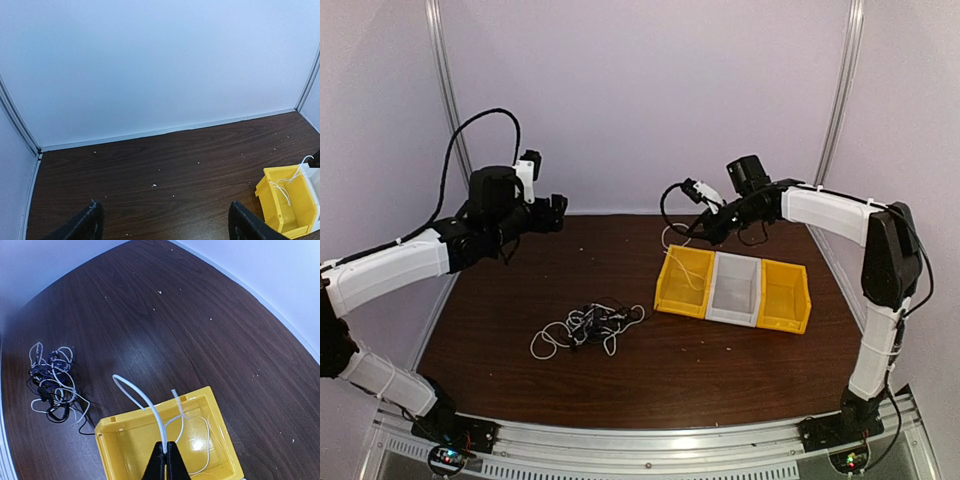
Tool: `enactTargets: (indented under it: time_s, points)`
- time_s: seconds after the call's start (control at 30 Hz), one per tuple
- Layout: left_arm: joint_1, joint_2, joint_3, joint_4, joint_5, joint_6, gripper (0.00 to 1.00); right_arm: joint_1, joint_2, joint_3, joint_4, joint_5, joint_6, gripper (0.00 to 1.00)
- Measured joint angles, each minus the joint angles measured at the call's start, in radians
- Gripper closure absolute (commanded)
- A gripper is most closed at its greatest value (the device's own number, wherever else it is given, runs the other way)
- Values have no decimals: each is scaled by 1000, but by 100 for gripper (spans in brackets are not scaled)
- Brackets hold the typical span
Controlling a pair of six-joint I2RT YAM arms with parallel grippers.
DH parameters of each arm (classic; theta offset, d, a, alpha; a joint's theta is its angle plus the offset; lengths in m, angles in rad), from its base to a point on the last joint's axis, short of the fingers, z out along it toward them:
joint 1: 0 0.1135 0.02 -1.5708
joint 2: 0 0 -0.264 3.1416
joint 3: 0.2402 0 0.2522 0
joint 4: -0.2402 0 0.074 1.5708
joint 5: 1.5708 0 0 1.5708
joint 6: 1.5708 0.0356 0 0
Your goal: Untangle the cables
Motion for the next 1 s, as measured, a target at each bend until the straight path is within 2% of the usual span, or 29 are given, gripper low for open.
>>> enactTargets:
  time_s: [0.33,0.63,1.0]
  points:
    - [0,-2,-8,0,-2,3,13,18,112,13,-48,136,-29,100]
    - [0,-3,-8,0,-2,9,14,90,182,50,-119,282,-51,100]
    - [0,-10,-14,0,-2,14,14,106,235,77,-166,358,-48,100]
